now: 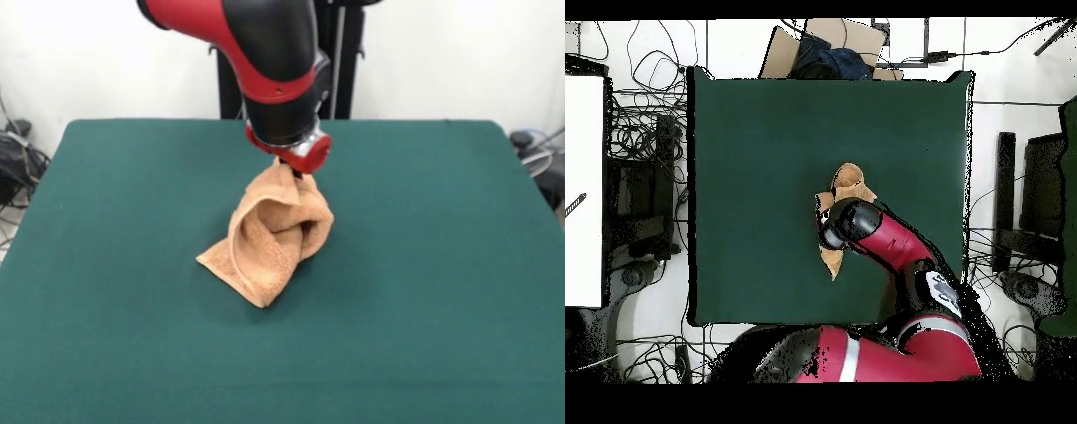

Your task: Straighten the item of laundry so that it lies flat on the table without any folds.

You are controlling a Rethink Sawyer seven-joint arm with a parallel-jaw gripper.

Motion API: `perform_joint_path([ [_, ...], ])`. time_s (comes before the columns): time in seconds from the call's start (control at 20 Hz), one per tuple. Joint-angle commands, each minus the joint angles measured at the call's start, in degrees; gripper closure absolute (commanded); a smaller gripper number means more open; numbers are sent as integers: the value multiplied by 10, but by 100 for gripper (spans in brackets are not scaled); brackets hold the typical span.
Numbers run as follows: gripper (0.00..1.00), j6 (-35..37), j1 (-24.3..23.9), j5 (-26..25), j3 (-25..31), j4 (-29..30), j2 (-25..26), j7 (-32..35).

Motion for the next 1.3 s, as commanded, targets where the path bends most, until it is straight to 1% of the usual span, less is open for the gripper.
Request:
perform_joint_path([
  [0.05, 100, -62, -17, -42, 89, 58, 10, -7],
  [0.15, 100, -66, -21, -49, 94, 69, 3, 2],
  [0.45, 100, -73, -30, -65, 103, 69, 5, 12],
  [0.55, 100, -65, -24, -72, 99, 62, 3, 15],
  [0.65, 100, -43, 0, -78, 85, 40, 1, 25],
  [0.8, 100, 54, 87, -76, 34, -25, -7, 80],
  [0.85, 100, 84, 108, -72, 22, -46, -5, 97],
  [0.95, 100, 132, 128, -66, 8, -73, -5, 115],
  [1.05, 100, 177, 135, -65, -4, -83, -18, 121],
  [1.15, 100, 211, 131, -64, -11, -72, -39, 113],
  [1.3, 100, 245, 106, -82, -9, -62, -54, 59],
])
